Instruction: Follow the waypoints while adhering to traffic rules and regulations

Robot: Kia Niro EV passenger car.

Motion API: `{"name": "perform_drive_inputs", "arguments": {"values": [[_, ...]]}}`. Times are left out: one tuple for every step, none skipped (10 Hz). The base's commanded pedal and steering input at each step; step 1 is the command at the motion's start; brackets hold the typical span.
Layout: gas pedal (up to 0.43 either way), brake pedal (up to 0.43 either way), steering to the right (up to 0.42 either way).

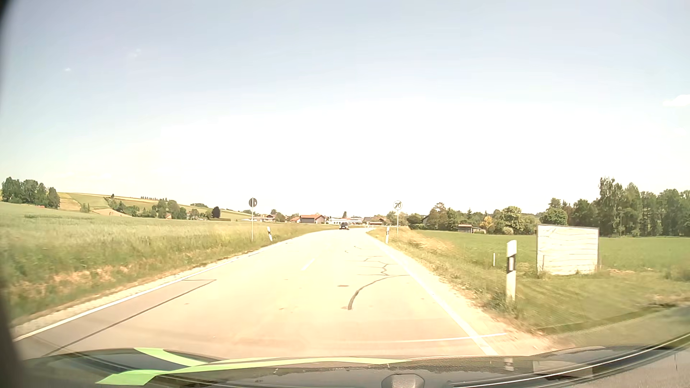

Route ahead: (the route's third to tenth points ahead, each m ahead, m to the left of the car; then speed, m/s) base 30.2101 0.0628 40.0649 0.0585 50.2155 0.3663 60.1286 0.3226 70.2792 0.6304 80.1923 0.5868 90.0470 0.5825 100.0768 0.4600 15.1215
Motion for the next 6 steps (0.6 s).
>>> {"name": "perform_drive_inputs", "arguments": {"values": [[0.209, 0.000, -0.016], [0.220, 0.000, -0.016], [0.220, 0.000, -0.016], [0.220, 0.000, -0.016], [0.197, 0.000, -0.015], [0.177, 0.000, -0.015]]}}
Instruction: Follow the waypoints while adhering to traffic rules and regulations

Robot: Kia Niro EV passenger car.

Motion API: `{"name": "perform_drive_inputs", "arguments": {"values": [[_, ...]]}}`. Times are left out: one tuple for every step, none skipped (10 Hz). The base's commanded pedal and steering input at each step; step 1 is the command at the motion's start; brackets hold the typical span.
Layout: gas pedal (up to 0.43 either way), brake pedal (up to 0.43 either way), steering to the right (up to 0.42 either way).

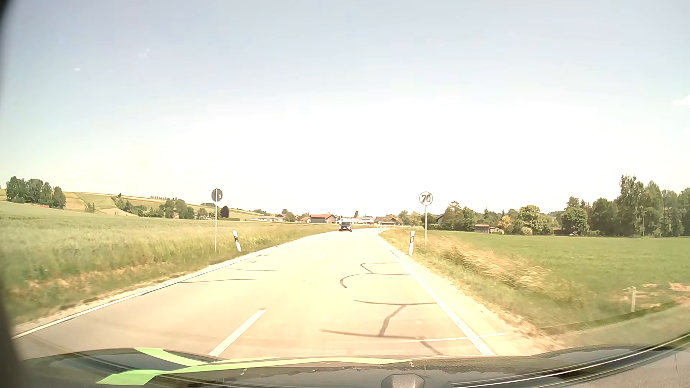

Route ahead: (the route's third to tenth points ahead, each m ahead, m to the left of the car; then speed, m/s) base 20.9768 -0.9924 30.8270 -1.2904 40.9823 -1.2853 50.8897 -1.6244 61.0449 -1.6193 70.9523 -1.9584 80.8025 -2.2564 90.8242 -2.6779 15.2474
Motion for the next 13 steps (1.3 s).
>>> {"name": "perform_drive_inputs", "arguments": {"values": [[0.177, 0.000, -0.015], [0.177, 0.000, -0.014], [0.177, 0.000, -0.010], [0.189, 0.000, -0.007], [0.189, 0.000, -0.006], [0.189, 0.000, -0.006], [0.189, 0.000, -0.006], [0.189, 0.000, -0.005], [0.197, 0.000, -0.004], [0.209, 0.000, -0.003], [0.209, 0.000, -0.003], [0.209, 0.000, -0.003], [0.209, 0.000, -0.002]]}}
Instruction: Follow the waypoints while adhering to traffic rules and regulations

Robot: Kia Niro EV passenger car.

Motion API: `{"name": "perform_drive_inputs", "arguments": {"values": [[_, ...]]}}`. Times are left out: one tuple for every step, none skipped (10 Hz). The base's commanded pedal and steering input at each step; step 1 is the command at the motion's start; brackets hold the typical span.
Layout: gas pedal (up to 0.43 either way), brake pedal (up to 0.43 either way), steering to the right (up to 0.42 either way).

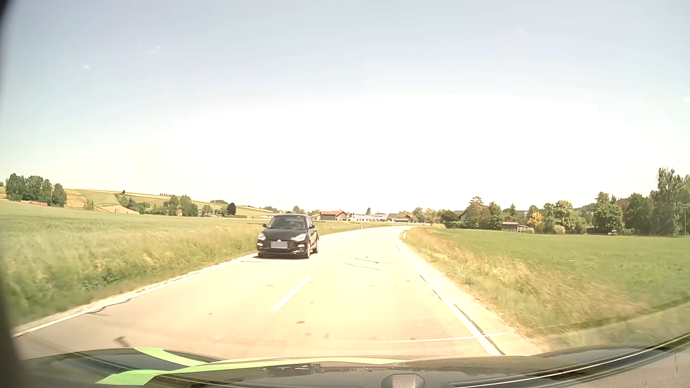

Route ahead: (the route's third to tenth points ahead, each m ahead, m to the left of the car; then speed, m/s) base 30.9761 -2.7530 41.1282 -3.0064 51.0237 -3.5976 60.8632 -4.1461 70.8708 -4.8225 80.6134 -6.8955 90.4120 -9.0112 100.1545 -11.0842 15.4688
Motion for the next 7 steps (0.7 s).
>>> {"name": "perform_drive_inputs", "arguments": {"values": [[0.209, 0.000, 0.000], [0.197, 0.000, 0.002], [0.197, 0.000, 0.003], [0.197, 0.000, 0.003], [0.197, 0.000, 0.003], [0.197, 0.000, 0.003], [0.197, 0.000, 0.003]]}}
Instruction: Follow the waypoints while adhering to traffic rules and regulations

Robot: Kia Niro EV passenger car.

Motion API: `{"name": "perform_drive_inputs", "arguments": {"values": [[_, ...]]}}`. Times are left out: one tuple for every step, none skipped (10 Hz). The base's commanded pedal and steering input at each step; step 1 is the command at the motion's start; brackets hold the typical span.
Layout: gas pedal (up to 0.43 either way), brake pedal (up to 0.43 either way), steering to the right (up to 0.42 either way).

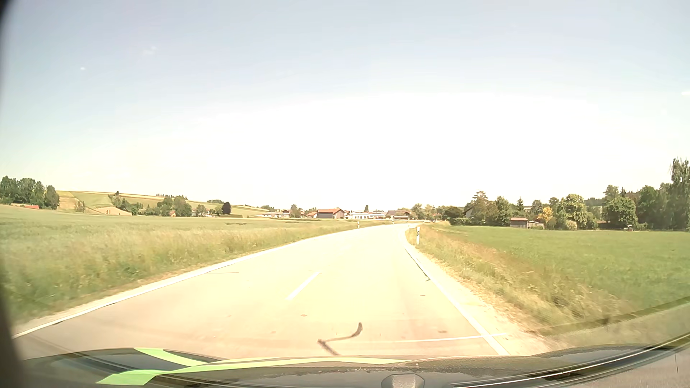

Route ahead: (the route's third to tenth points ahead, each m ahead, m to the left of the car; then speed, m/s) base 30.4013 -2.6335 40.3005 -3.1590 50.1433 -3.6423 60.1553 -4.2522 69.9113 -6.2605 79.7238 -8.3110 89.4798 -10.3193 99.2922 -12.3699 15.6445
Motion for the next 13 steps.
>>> {"name": "perform_drive_inputs", "arguments": {"values": [[0.197, 0.000, 0.003], [0.189, 0.000, 0.003], [0.177, 0.000, 0.003], [0.169, 0.000, 0.003], [0.169, 0.000, 0.003], [0.177, 0.000, 0.005], [0.189, 0.000, 0.006], [0.197, 0.000, 0.008], [0.209, 0.000, 0.009], [0.209, 0.000, 0.009], [0.209, 0.000, 0.009], [0.197, 0.000, 0.009], [0.197, 0.000, 0.009]]}}
